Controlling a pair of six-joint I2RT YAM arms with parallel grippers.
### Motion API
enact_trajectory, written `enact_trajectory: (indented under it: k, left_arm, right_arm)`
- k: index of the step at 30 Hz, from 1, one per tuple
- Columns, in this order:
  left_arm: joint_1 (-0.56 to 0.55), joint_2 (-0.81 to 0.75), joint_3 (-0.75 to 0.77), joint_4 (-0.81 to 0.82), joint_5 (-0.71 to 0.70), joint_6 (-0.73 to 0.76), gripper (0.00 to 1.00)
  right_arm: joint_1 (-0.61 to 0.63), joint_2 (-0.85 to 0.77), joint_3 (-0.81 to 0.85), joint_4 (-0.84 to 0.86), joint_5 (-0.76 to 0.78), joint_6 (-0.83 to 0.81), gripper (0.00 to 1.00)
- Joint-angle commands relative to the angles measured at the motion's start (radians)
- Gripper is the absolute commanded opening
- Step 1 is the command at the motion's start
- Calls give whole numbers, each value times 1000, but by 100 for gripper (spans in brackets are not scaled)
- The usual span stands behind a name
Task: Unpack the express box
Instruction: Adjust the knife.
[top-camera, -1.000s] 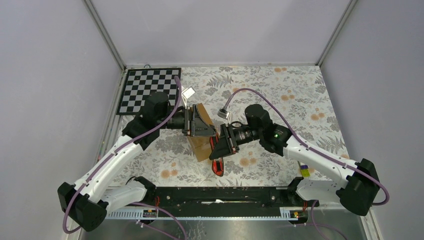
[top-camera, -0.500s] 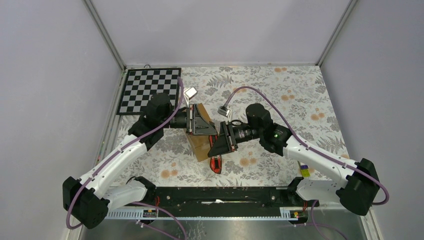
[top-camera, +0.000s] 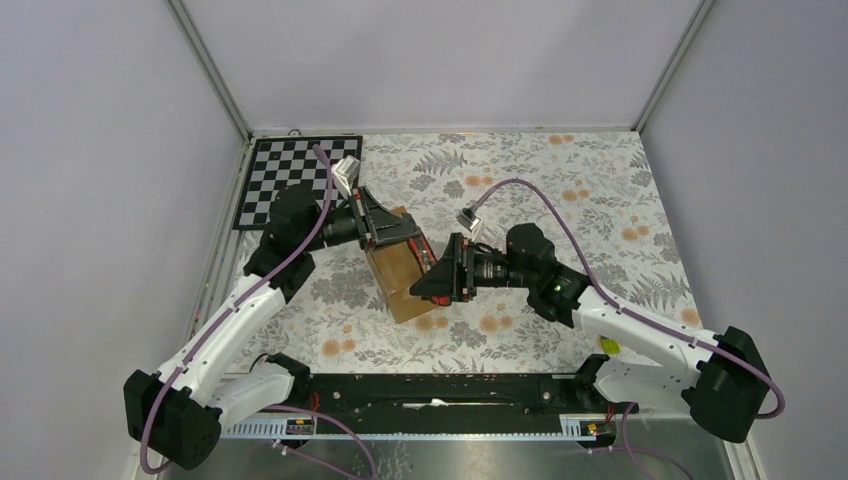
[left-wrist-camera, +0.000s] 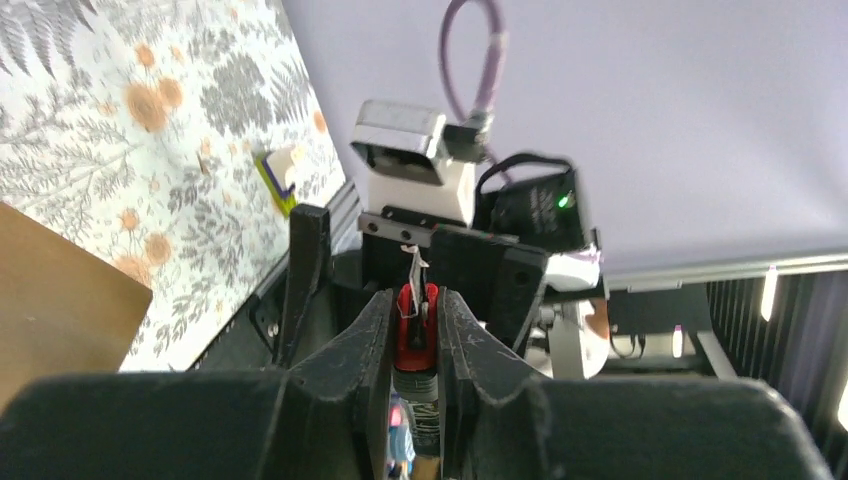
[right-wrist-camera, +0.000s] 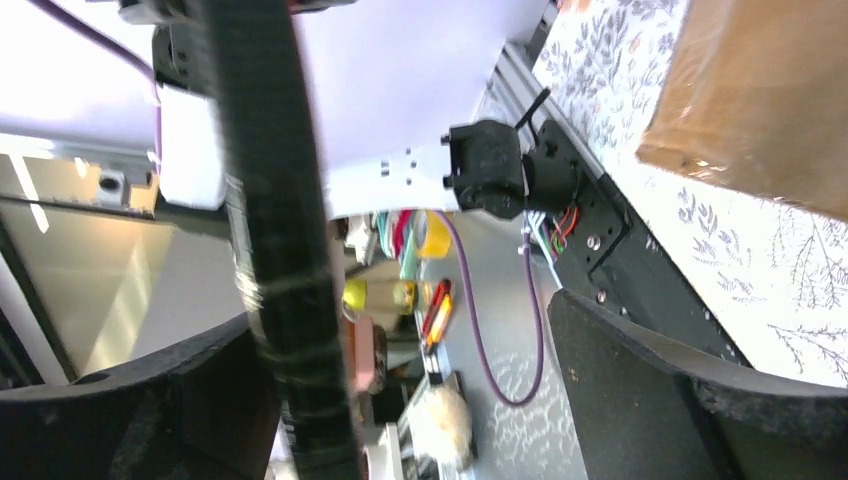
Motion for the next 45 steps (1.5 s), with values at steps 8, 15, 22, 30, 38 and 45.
enact_trajectory:
  k: [8,15,22,30,38,45]
  left_arm:
    - [10,-74,-68,67,-258,-54,0]
    - [-45,-100,-105,56,-365,-33,0]
    - [-103,-141,-155,57,-516,-31,0]
    - [-110,-213,-187,37,-670,-45,0]
    - [-116,-185,-197,73,-650,-33,0]
    - [-151,-175,-214,115,-669,-32,0]
  right_arm:
    - [12,-59,-206,496,376,306,92]
    - [16,-116,-228,416,496,295,81]
    - [25,-50,-248,504,473,362,70]
    - [41,-53,-289,519,481,380,70]
    - [42,-41,-295,563,480,397,70]
    - [48,-7,-268,587,513,424,63]
